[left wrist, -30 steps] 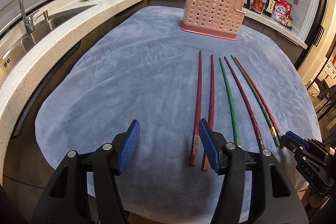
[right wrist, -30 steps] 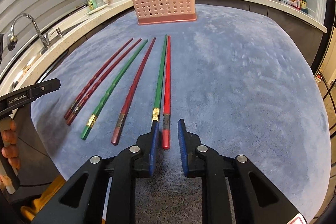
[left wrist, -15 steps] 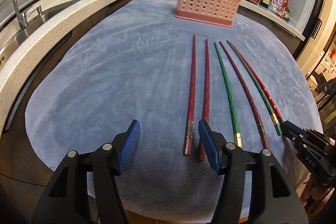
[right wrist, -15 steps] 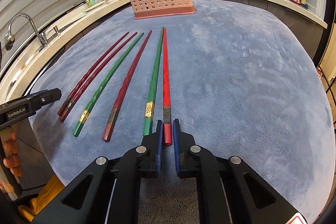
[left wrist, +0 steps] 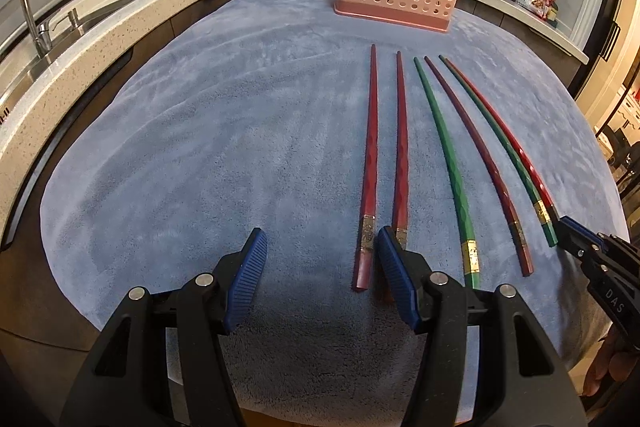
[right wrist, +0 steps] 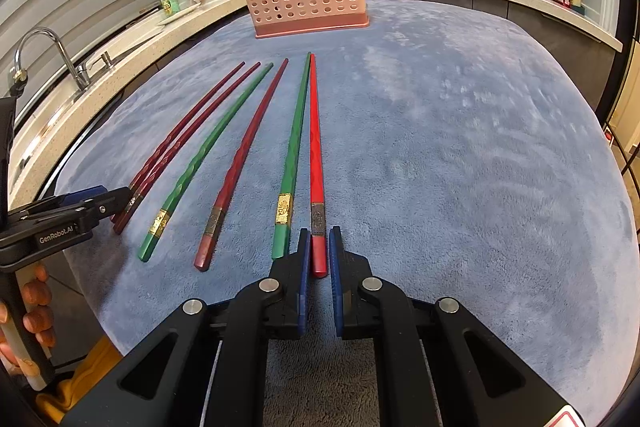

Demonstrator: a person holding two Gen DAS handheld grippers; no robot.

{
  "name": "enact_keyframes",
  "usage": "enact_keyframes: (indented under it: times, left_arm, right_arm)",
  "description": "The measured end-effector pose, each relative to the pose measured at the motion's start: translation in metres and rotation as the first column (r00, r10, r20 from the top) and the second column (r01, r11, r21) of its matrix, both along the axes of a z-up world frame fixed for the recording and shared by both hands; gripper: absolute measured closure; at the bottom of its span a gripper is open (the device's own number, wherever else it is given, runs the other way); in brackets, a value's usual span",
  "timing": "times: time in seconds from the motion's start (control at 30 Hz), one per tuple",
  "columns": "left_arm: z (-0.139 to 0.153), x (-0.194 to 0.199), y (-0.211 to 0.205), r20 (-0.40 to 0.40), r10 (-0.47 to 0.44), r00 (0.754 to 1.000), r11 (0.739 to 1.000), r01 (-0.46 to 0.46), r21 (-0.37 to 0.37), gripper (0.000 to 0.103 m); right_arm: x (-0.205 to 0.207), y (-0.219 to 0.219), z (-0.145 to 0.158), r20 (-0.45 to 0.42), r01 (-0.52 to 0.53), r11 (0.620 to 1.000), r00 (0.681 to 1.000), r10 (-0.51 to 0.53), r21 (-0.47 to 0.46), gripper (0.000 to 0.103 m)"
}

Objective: Organize utensils
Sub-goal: 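Grasp a dark red chopstick with the left tool while the right tool grasps a red chopstick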

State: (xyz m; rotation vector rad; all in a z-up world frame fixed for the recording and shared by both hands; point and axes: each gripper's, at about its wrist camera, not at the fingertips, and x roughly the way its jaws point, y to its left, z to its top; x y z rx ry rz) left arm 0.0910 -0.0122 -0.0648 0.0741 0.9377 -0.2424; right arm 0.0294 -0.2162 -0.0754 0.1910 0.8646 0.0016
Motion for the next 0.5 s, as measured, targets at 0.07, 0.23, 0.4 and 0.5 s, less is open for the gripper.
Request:
enact_keyframes:
  times: [0.07, 0.23, 0.4, 0.5]
  left_arm:
    - [-0.0004, -0.0003, -0.0005, 0.004, 0.0, 1.0, 1.0, 0.0, 0.007, 0.049]
    - [-0.0005, -0.0005, -0.0007, 0.005, -0.001, 1.0, 1.0, 0.001, 0.02, 0.056]
    - [0.0013, 0.0008, 0.0008, 0.002, -0.009, 1.0, 1.0, 0.009, 0.021, 0.078]
    - [0.0021, 0.0019, 0.0011, -0.01, -0.027, 1.0, 1.0, 0.027, 0.011, 0.091]
  right_arm:
    - [-0.0002, -0.0001, 0.0, 0.0, 0.0, 1.0, 1.0, 0.0, 0.0, 0.095]
    - [-0.0004, 0.0001, -0.0002, 0.0, -0.001, 1.0, 1.0, 0.001, -0.001, 0.095]
    - [-0.0007, 0.0002, -0.0004, 0.0, -0.001, 1.0, 1.0, 0.001, 0.0, 0.095]
    - [-0.0011, 0.0003, -0.0001, 0.001, 0.0, 1.0, 1.0, 0.0, 0.0, 0.095]
